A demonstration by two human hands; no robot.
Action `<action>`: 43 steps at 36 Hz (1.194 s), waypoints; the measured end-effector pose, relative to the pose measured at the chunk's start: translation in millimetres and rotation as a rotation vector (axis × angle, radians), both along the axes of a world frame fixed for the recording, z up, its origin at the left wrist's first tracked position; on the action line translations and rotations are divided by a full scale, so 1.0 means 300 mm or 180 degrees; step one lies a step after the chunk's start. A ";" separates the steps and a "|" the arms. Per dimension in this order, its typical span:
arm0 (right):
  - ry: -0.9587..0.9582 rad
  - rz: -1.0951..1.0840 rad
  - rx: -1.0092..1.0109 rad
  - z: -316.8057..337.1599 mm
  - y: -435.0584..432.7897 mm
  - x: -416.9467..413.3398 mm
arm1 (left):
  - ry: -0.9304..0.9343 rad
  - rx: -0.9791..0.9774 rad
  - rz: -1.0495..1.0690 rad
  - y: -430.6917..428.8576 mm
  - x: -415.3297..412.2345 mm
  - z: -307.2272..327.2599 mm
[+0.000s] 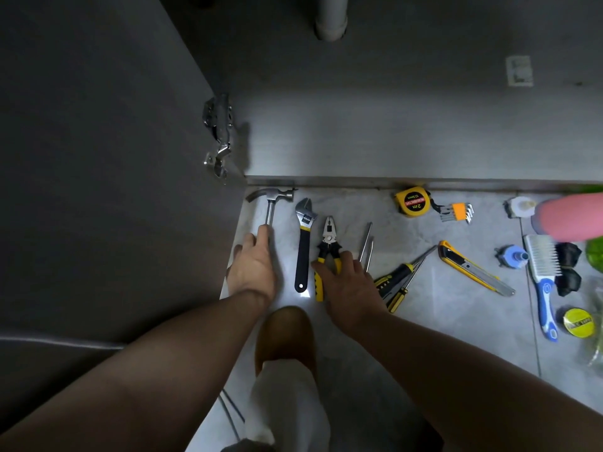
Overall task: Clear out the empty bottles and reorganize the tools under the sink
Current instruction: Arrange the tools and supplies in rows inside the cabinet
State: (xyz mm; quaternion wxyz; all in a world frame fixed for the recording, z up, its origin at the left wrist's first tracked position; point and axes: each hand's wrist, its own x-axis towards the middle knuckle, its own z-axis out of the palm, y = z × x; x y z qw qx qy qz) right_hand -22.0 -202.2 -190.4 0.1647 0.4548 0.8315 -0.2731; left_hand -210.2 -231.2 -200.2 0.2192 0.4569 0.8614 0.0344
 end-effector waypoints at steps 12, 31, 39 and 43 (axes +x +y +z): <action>0.0011 -0.0006 0.0037 -0.008 0.004 -0.004 | 0.0024 0.0103 0.0196 0.041 -0.001 0.006; 0.0049 -0.0056 0.0100 0.010 0.011 -0.019 | -0.0378 -0.0136 -0.1373 0.021 0.084 -0.002; 0.0148 -0.0260 -0.0198 0.023 0.016 -0.041 | -0.0311 -0.0204 -0.1026 0.036 0.082 0.024; 0.0108 -0.0238 -0.0284 0.023 0.034 -0.068 | -0.0259 -0.0197 -0.0824 0.027 0.071 0.034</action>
